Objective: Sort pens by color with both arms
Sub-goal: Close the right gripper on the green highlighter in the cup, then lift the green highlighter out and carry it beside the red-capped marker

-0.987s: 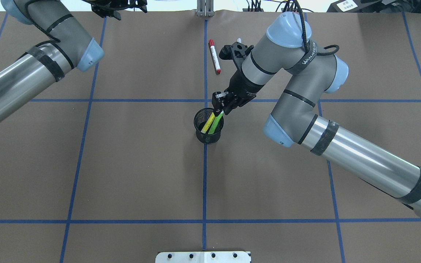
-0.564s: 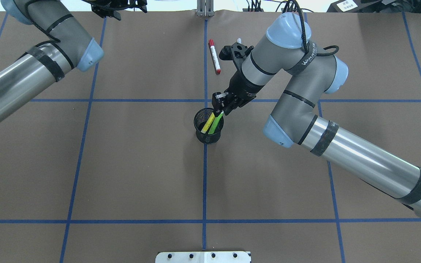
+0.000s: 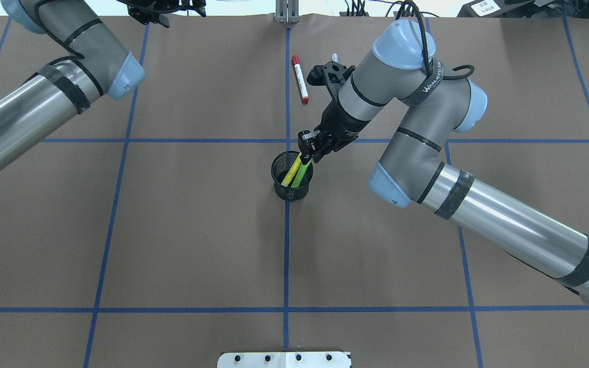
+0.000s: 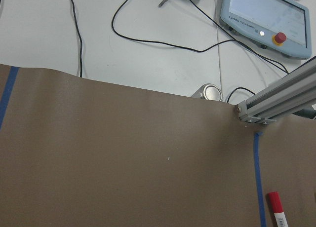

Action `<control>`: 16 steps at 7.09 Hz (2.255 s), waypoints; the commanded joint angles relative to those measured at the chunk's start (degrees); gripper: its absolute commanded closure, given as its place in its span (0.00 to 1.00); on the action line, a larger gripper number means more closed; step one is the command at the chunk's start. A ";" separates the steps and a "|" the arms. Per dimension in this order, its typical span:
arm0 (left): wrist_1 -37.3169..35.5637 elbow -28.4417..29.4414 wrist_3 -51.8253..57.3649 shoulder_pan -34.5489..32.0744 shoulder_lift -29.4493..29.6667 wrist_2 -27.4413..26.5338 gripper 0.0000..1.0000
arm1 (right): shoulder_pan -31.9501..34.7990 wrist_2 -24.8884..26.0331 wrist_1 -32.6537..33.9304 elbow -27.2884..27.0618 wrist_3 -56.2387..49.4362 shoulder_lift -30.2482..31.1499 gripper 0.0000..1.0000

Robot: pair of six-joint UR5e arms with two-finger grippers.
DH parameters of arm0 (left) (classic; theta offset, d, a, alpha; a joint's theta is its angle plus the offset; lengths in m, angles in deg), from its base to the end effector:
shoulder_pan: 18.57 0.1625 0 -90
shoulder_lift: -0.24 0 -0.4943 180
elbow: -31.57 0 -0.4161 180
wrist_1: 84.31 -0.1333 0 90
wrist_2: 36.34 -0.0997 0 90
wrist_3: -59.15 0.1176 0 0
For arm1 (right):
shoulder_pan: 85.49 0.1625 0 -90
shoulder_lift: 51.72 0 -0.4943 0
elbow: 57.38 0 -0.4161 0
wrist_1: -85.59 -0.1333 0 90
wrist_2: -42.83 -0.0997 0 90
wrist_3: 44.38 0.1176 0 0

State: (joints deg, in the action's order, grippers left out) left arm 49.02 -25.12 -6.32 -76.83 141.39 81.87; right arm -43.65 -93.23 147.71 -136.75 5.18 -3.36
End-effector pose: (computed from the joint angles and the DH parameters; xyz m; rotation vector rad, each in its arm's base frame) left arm 0.4178 -0.8232 0.3077 0.3578 1.0778 -0.2617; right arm -0.5684 -0.5742 0.2743 0.0880 -1.2099 -0.3910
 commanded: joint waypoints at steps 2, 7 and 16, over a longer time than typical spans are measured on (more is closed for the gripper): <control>0.00 0.00 0.16 -0.01 0.00 0.00 0.00 | 0.00 0.00 -0.16 -0.43 0.18 -0.02 0.97; 0.00 0.00 0.16 -0.01 0.09 0.00 0.00 | 4.38 -0.26 0.54 -10.26 0.80 1.12 1.00; 0.00 -7.90 -0.36 -0.36 -5.35 0.00 0.00 | -3.07 60.33 5.73 -11.10 14.06 -3.16 1.00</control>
State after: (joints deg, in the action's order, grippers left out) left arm 49.05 -31.25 -6.59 -77.24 137.36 81.94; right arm -44.62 -41.28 152.40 -150.92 18.52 -4.38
